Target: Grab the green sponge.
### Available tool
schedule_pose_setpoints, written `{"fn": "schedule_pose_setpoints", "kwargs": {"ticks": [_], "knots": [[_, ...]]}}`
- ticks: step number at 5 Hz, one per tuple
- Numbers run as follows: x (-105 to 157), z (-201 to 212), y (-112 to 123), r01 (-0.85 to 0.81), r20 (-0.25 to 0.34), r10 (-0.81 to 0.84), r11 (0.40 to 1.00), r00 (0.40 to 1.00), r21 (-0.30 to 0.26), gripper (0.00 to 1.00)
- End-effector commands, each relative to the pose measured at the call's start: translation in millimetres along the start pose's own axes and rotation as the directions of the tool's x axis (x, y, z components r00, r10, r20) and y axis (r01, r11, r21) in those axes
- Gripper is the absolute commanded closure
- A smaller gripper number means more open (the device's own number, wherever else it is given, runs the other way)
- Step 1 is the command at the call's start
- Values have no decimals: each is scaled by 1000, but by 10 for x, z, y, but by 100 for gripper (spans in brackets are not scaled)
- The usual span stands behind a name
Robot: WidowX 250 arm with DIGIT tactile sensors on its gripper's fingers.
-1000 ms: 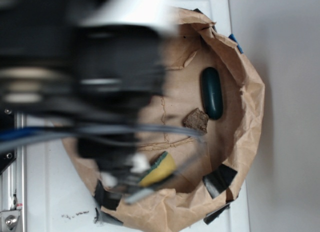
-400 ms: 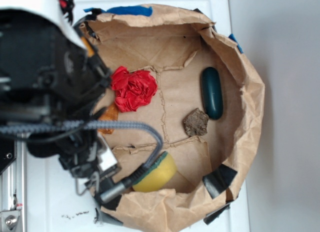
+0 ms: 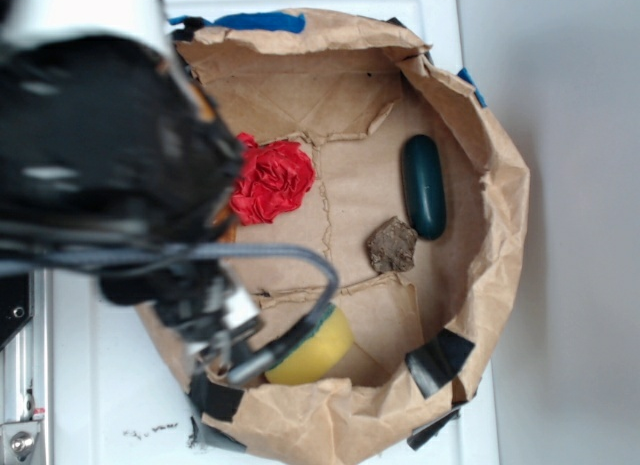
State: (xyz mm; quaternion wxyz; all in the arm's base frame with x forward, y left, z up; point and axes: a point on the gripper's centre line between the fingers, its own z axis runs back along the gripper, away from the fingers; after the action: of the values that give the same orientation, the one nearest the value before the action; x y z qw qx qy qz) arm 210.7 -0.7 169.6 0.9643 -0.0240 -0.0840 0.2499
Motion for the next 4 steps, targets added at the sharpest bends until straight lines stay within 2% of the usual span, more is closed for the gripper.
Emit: {"fn": "schedule_pose_setpoints", "kwargs": {"ticks": [1, 2, 3, 4], "knots": [[269, -298, -101, 4, 59, -6, 999, 998, 37, 0], [402, -526, -131, -10, 60, 5, 997, 998, 81, 0], [441, -755, -167, -6, 95, -6, 992, 996, 129, 0], [286, -925, -201, 75, 89, -90, 984, 992, 160, 0]]}}
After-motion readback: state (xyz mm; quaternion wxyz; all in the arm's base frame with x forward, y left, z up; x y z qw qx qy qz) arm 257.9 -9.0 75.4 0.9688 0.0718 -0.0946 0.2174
